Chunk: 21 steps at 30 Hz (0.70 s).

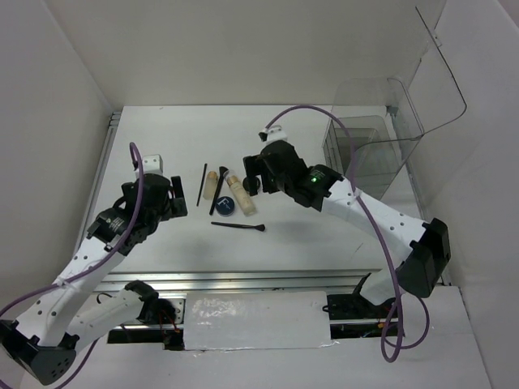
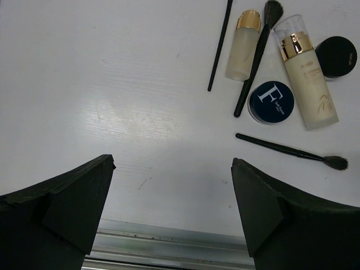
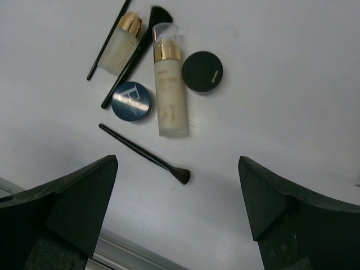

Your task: Organize the makeup

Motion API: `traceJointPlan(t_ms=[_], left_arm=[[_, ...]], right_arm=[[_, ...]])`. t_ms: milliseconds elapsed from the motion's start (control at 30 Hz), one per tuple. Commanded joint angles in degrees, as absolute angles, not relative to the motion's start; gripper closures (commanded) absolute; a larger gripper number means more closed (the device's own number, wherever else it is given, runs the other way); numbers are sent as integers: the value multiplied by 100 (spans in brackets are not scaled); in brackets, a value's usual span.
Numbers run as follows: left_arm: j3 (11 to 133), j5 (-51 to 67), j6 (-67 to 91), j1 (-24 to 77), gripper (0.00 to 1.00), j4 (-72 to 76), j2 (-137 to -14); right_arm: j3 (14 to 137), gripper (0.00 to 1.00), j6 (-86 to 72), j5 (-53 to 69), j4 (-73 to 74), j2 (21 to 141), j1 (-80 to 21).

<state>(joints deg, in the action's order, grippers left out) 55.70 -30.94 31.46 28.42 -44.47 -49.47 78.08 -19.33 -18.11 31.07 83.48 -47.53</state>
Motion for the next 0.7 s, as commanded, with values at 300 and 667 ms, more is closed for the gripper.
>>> traceJointPlan(t_ms=[300, 667], left_arm=[[6477, -1244, 3191, 2040, 12, -3227, -7256], [7936, -1485, 3024, 1969, 25, -3032, -9999]], right_arm=[[6925, 6, -2452, -1512, 2679, 6417, -5089], [6663, 6, -2549, -1344, 3138, 5292, -5168]])
